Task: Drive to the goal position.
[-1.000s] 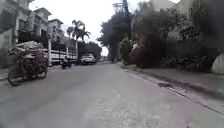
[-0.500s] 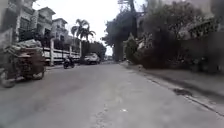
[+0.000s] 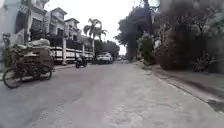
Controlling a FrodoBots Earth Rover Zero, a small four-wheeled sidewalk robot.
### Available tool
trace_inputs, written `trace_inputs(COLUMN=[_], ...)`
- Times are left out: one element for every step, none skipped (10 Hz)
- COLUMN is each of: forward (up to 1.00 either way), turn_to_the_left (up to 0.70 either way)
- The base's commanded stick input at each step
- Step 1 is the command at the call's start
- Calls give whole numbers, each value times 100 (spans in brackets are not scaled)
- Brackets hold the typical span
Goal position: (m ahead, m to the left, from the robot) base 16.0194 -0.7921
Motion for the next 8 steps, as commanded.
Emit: trace_inputs(forward=[100,100,100,100,100,100,100,100], turn_to_the_left=[2,-17,-38,-38,-11,-9,-26,-29])
